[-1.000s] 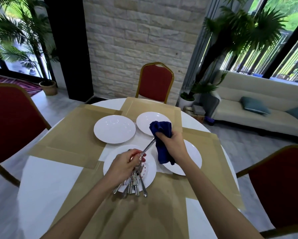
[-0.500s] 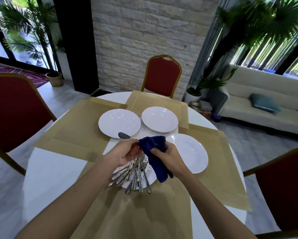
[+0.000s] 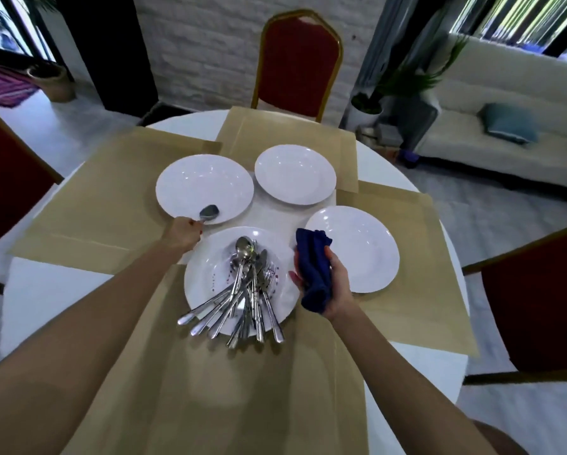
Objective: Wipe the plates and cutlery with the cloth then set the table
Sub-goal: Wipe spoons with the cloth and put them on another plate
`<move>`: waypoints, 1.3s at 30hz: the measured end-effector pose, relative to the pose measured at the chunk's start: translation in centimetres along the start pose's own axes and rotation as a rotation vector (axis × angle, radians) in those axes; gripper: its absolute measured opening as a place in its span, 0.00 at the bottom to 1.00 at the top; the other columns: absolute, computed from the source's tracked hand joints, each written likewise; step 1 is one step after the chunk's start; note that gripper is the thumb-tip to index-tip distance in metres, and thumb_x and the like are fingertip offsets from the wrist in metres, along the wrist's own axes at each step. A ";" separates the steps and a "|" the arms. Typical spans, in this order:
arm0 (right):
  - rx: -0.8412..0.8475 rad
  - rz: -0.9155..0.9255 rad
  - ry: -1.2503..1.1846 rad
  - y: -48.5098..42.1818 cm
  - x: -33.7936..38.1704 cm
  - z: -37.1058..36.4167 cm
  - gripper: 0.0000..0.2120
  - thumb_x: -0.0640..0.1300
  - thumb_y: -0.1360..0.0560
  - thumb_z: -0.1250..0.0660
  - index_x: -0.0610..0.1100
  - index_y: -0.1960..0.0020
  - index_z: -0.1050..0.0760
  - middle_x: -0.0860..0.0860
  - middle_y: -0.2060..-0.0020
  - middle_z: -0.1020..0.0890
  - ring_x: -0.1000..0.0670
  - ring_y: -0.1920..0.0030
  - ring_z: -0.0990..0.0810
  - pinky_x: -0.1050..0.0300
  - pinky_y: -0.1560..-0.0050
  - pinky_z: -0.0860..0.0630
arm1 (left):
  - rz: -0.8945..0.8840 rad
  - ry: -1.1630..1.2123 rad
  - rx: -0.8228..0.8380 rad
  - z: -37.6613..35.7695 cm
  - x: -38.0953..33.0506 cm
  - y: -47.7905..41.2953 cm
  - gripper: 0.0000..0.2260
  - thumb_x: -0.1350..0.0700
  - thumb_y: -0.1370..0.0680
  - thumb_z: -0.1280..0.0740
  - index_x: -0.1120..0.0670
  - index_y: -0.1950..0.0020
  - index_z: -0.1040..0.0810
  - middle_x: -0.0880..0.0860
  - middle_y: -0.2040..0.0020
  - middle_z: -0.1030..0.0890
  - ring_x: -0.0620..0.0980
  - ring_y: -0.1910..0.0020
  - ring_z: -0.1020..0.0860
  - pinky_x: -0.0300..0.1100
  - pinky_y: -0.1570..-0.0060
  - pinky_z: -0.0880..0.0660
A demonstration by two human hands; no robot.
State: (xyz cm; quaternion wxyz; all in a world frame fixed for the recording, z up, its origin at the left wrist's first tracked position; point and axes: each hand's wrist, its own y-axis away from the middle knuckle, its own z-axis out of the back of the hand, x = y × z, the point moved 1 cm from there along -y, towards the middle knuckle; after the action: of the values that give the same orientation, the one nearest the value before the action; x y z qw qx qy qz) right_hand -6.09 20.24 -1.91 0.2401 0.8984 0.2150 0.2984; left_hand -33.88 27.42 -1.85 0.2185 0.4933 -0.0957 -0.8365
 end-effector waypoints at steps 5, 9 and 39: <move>0.122 -0.084 -0.037 -1.4 -0.5 1.5 0.26 0.46 0.28 0.31 0.40 0.32 0.29 0.40 0.38 0.22 0.41 0.50 0.17 0.51 0.59 0.18 | -0.019 -0.151 -0.078 -0.2 1.0 -2.1 0.13 0.55 0.20 0.41 0.60 0.62 0.27 0.61 0.61 0.23 0.57 0.59 0.26 0.46 0.62 0.31; 0.172 -0.184 -0.058 -2.5 -0.3 2.5 0.28 0.36 0.43 0.20 0.42 0.44 0.21 0.52 0.55 0.17 0.55 0.67 0.19 0.65 0.78 0.28 | -0.057 -0.578 -0.232 -0.3 1.0 -1.8 0.14 0.59 0.22 0.39 0.65 0.40 0.31 0.68 0.42 0.26 0.69 0.43 0.27 0.55 0.47 0.30; -0.216 0.881 1.744 4.3 1.0 -6.6 0.17 0.57 0.21 0.40 0.62 0.33 0.29 0.52 0.43 0.31 0.50 0.49 0.23 0.59 0.58 0.29 | -0.486 -0.214 -0.028 -5.1 -3.6 17.8 0.14 0.53 0.18 0.44 0.52 0.60 0.24 0.52 0.61 0.20 0.48 0.62 0.25 0.38 0.67 0.37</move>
State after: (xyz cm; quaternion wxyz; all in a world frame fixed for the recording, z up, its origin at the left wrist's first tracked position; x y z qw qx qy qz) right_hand -8.56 19.32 5.62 -0.0546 0.3363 -0.0657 0.9379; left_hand -23.12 13.52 5.10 0.0070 0.4076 0.0146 -0.9130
